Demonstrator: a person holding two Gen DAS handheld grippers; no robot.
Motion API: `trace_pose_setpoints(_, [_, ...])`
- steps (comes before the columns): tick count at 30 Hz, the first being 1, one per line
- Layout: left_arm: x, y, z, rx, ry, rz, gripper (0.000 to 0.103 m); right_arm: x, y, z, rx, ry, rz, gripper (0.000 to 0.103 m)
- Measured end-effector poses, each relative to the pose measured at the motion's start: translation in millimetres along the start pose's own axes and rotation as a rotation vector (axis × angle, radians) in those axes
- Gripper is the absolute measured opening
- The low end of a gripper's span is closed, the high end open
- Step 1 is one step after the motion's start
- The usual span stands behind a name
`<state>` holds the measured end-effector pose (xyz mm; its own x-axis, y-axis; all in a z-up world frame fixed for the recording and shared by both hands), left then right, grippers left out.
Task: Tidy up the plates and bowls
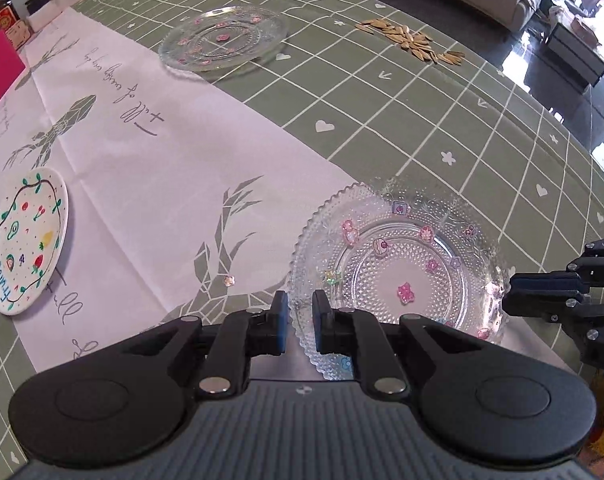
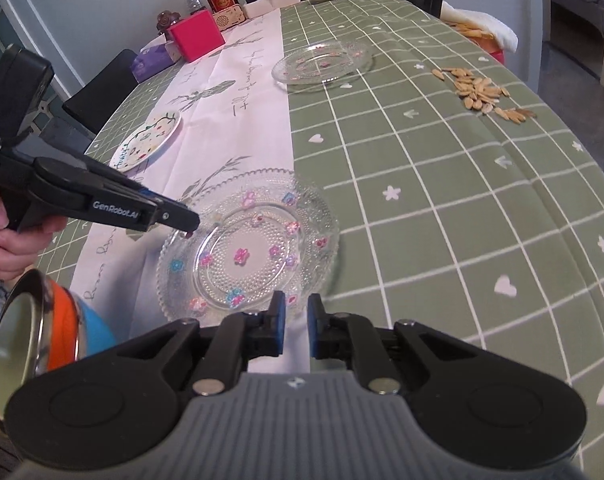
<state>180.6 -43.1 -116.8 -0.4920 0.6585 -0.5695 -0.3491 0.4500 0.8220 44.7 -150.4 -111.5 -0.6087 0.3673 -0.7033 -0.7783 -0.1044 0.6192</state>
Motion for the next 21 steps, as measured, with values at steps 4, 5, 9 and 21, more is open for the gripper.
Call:
trace_pose_setpoints(4, [1,1,-13,0.014,-0.045,0.007,0.014,11,11,-4,-0.030,-0.050,0.015,0.009])
trace_pose_setpoints(5, [2,1,-16,0.019,-0.057,0.008,0.014,12,13,-5,-0.030,-0.057,0.013,0.009])
trace_pose_setpoints(9, [4,2,-27,0.024,-0.103,0.010,0.014,15,20,-12,-0.016,-0.085,0.003,0.009])
trace_pose_setpoints(21, [13,9,-65,-0.006,-0.232,0.056,0.014,26,39,-18,-0.001,-0.119,0.012,0.012])
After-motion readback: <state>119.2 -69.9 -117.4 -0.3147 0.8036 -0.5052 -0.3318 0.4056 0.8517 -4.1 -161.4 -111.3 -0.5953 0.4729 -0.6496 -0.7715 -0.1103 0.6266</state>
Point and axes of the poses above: each gripper's, at about its wrist camera, not at the fingertips, and y roughly against the way its jaws point, z to its left, x to its underside, the point moved 5 cm from there along -y, roughly the way its jaws point, and after that the axes turned 15 degrees about -z, right-handed, at the moved point
